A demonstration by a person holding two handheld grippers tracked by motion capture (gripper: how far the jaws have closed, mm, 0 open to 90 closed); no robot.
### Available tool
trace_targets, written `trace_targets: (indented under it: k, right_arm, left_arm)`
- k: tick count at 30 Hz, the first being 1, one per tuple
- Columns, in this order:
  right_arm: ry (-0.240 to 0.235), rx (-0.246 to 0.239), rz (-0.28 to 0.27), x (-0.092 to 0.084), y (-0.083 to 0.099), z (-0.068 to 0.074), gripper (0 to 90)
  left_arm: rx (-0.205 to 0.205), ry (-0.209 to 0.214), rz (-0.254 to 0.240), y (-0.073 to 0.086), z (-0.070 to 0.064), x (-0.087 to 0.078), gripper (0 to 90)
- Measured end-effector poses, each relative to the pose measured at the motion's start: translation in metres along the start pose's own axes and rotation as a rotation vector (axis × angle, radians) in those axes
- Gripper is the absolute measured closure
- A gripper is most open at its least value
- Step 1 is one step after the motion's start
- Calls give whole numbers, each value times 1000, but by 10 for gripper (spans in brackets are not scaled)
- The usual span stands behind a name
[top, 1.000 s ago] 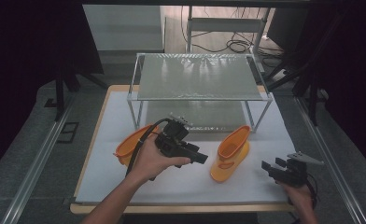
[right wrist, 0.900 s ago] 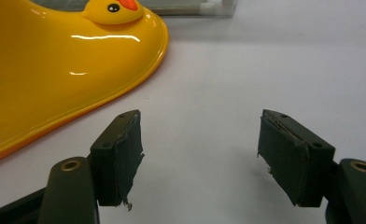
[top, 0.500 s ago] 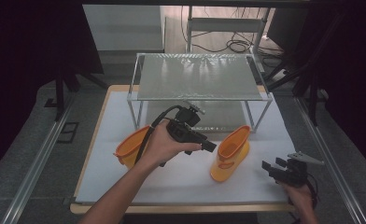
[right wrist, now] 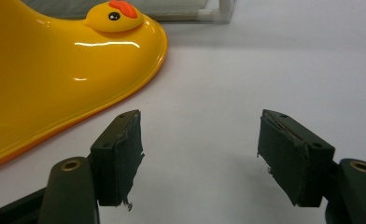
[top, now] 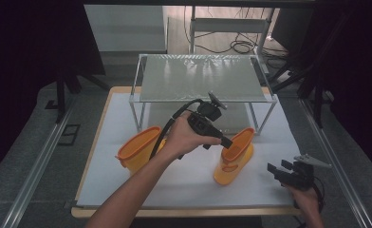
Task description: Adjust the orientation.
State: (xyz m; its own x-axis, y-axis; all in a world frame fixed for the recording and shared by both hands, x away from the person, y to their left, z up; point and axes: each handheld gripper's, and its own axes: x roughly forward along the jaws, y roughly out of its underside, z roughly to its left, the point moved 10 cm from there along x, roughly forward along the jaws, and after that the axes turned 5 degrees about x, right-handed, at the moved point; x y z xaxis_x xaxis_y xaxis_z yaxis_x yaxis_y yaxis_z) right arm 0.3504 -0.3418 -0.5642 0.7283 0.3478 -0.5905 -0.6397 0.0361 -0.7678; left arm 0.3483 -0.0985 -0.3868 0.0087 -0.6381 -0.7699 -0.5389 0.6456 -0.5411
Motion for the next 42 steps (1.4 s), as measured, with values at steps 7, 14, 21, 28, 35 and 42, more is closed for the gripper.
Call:
trace_targets:
  k: [7, 14, 21, 28, 35, 42]
  right_arm:
    - [-2, 4, -5, -1, -1, 0, 301]
    - [-1, 9, -7, -1, -1, -2, 301]
    - [1, 15, -6, -2, -1, -5, 301]
    - [7, 13, 4, 0, 1, -4, 300]
    - [15, 17, -4, -1, 0, -6, 301]
    - [21, 26, -18, -3, -3, -8, 302]
  left_arm:
    - [-9, -17, 64, -10, 10, 18, 495]
    - [-5, -36, 130, -15, 18, 38, 510]
    - [3, -36, 168, -16, 18, 52, 613]
    - [-12, -45, 195, -15, 21, 59, 746]
    - [-20, -59, 173, -17, 23, 57, 859]
    - [-33, -40, 125, -21, 18, 33, 862]
